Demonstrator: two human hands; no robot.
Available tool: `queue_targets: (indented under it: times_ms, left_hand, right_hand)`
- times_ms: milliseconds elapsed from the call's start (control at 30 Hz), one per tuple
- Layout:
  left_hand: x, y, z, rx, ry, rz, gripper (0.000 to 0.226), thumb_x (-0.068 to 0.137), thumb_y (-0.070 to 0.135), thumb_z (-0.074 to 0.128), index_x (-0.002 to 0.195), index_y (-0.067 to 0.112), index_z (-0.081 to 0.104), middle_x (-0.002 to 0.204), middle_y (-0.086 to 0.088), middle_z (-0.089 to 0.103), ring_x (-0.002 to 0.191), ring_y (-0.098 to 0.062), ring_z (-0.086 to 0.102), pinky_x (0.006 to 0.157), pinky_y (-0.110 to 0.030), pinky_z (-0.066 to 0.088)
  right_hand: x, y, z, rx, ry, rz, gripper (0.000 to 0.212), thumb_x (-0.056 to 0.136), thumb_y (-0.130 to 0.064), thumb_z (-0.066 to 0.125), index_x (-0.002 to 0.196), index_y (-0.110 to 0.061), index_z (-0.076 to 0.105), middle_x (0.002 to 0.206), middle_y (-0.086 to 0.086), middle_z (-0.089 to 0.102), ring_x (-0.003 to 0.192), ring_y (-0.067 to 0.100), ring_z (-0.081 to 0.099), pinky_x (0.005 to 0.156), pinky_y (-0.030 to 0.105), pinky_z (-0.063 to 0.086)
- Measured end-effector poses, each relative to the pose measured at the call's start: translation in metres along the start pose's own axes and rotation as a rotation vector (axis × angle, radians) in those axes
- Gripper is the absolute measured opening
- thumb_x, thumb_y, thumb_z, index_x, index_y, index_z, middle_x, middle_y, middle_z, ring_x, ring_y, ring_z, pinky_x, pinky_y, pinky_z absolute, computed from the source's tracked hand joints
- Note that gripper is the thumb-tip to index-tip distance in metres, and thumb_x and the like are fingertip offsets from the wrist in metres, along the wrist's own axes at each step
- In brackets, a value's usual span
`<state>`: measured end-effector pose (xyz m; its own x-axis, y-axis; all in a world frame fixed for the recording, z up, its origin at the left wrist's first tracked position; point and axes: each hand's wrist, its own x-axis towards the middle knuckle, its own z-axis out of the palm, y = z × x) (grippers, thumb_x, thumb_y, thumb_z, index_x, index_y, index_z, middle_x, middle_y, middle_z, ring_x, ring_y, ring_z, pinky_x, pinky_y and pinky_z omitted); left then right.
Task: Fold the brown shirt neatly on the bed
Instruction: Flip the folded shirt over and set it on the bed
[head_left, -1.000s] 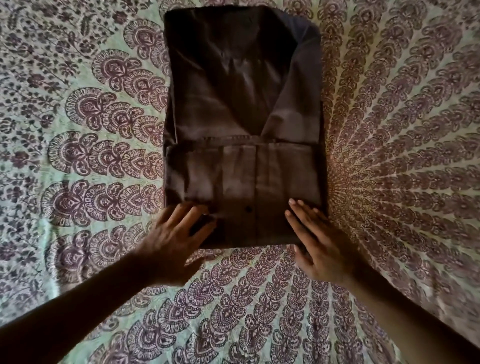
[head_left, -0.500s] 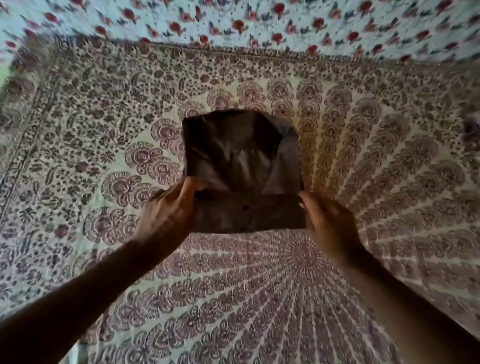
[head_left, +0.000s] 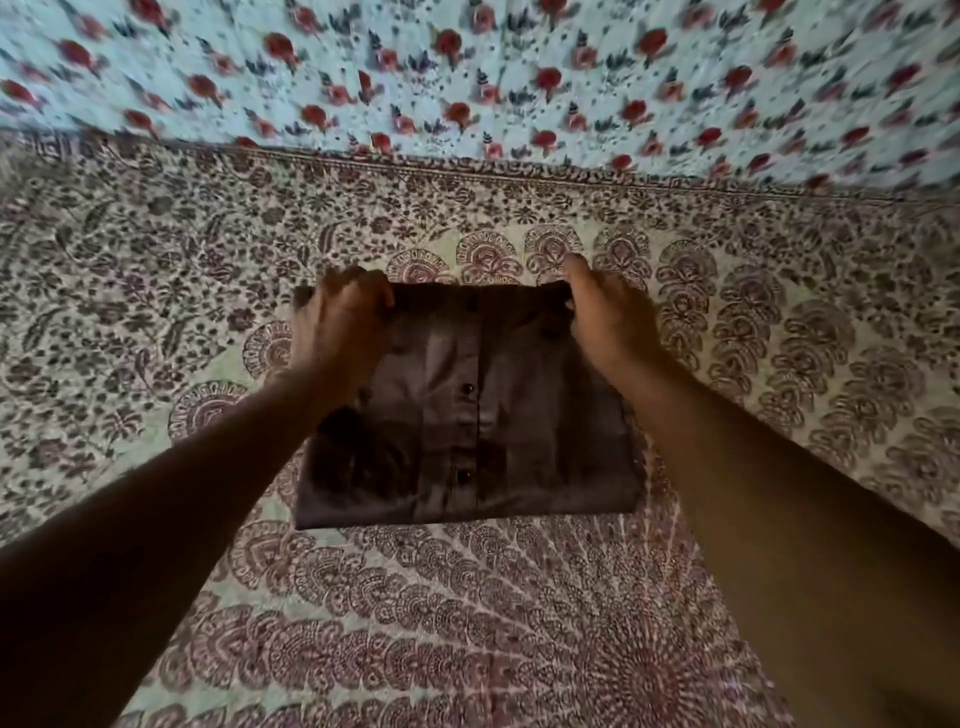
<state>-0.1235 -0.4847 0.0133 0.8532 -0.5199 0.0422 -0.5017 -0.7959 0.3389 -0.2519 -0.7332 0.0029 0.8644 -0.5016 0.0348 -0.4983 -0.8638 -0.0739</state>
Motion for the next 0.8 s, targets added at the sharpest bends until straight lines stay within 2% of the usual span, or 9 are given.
queue_targets:
  times_ms: [67, 167, 200, 300, 400, 467, 600, 733, 800]
  left_hand:
    - [-0.004, -0.004, 0.016, 0.044, 0.042, 0.037, 0.03, 0.088, 0.018, 0.065, 0.118, 0.02, 0.066, 0.154, -0.009, 0.044, 0.143, -0.034, 0.037, 0.115, -0.055, 0.024]
    - [-0.038, 0.0, 0.036, 0.071, 0.101, 0.138, 0.043, 0.093, 0.039, 0.053, 0.129, 0.017, 0.062, 0.158, -0.009, 0.04, 0.144, -0.034, 0.036, 0.114, -0.056, 0.03]
    - [-0.05, -0.001, 0.044, 0.085, 0.09, 0.18, 0.05, 0.094, 0.045, 0.049, 0.134, 0.017, 0.06, 0.159, -0.009, 0.04, 0.146, -0.034, 0.036, 0.113, -0.056, 0.033]
    - [-0.061, -0.015, 0.073, 0.132, 0.006, 0.259, 0.069, 0.096, 0.062, 0.046, 0.154, 0.026, 0.044, 0.171, -0.006, 0.021, 0.156, -0.032, 0.022, 0.119, -0.058, 0.03]
    - [-0.052, -0.026, 0.093, 0.162, -0.048, 0.209, 0.08, 0.092, 0.077, 0.037, 0.161, 0.039, 0.024, 0.174, -0.001, 0.003, 0.16, -0.033, 0.006, 0.124, -0.063, 0.017]
    - [-0.052, -0.026, 0.102, 0.175, -0.058, 0.17, 0.083, 0.089, 0.082, 0.035, 0.161, 0.046, 0.017, 0.174, 0.004, -0.004, 0.16, -0.035, -0.002, 0.121, -0.071, 0.011]
    - [-0.048, -0.03, 0.113, 0.125, -0.134, 0.1, 0.086, 0.084, 0.088, 0.035, 0.159, 0.054, 0.01, 0.172, 0.011, -0.012, 0.158, -0.041, -0.006, 0.113, -0.082, 0.008]
    - [-0.04, -0.033, 0.108, 0.065, -0.246, 0.119, 0.086, 0.083, 0.089, 0.036, 0.158, 0.055, 0.011, 0.171, 0.014, -0.016, 0.159, -0.037, -0.009, 0.116, -0.079, 0.006]
    - [-0.043, -0.031, 0.098, -0.043, -0.213, 0.044, 0.084, 0.086, 0.079, 0.047, 0.159, 0.049, 0.018, 0.172, 0.011, -0.012, 0.16, -0.032, -0.007, 0.121, -0.072, 0.007]
  right_hand:
    - [-0.001, -0.005, 0.011, -0.048, 0.019, 0.031, 0.061, 0.092, -0.01, 0.066, 0.149, -0.014, 0.044, 0.136, 0.02, 0.059, 0.125, 0.042, 0.055, 0.097, 0.051, 0.046]
    - [-0.04, -0.029, 0.03, 0.056, 0.191, -0.032, 0.047, 0.096, -0.032, 0.059, 0.14, -0.014, 0.055, 0.152, 0.018, 0.047, 0.139, 0.043, 0.044, 0.106, 0.059, 0.041]
    - [-0.057, -0.039, 0.037, 0.103, 0.159, -0.061, 0.05, 0.099, -0.043, 0.05, 0.143, -0.019, 0.053, 0.158, 0.015, 0.041, 0.145, 0.041, 0.038, 0.108, 0.059, 0.041]
    - [-0.091, -0.058, 0.06, 0.139, -0.088, -0.044, 0.067, 0.096, -0.074, 0.033, 0.156, -0.044, 0.031, 0.173, 0.005, 0.008, 0.158, 0.037, 0.011, 0.114, 0.065, 0.028]
    - [-0.09, -0.055, 0.083, 0.144, -0.17, 0.051, 0.083, 0.082, -0.095, 0.027, 0.155, -0.062, 0.003, 0.173, -0.002, -0.012, 0.158, 0.04, -0.008, 0.116, 0.074, 0.014]
    - [-0.086, -0.052, 0.093, 0.114, -0.142, 0.092, 0.091, 0.076, -0.101, 0.026, 0.154, -0.063, -0.003, 0.174, -0.003, -0.01, 0.158, 0.041, -0.007, 0.115, 0.078, 0.013]
    - [-0.085, -0.054, 0.106, 0.036, -0.09, 0.124, 0.096, 0.073, -0.103, 0.024, 0.156, -0.06, 0.001, 0.174, -0.001, -0.001, 0.159, 0.041, 0.001, 0.111, 0.08, 0.017]
    - [-0.082, -0.054, 0.094, 0.081, -0.184, 0.128, 0.093, 0.076, -0.101, 0.024, 0.155, -0.062, -0.002, 0.174, -0.003, -0.008, 0.159, 0.039, -0.005, 0.112, 0.08, 0.013]
    - [-0.078, -0.054, 0.087, 0.122, -0.263, 0.13, 0.09, 0.077, -0.101, 0.023, 0.153, -0.064, -0.007, 0.172, -0.005, -0.016, 0.158, 0.038, -0.014, 0.114, 0.08, 0.007]
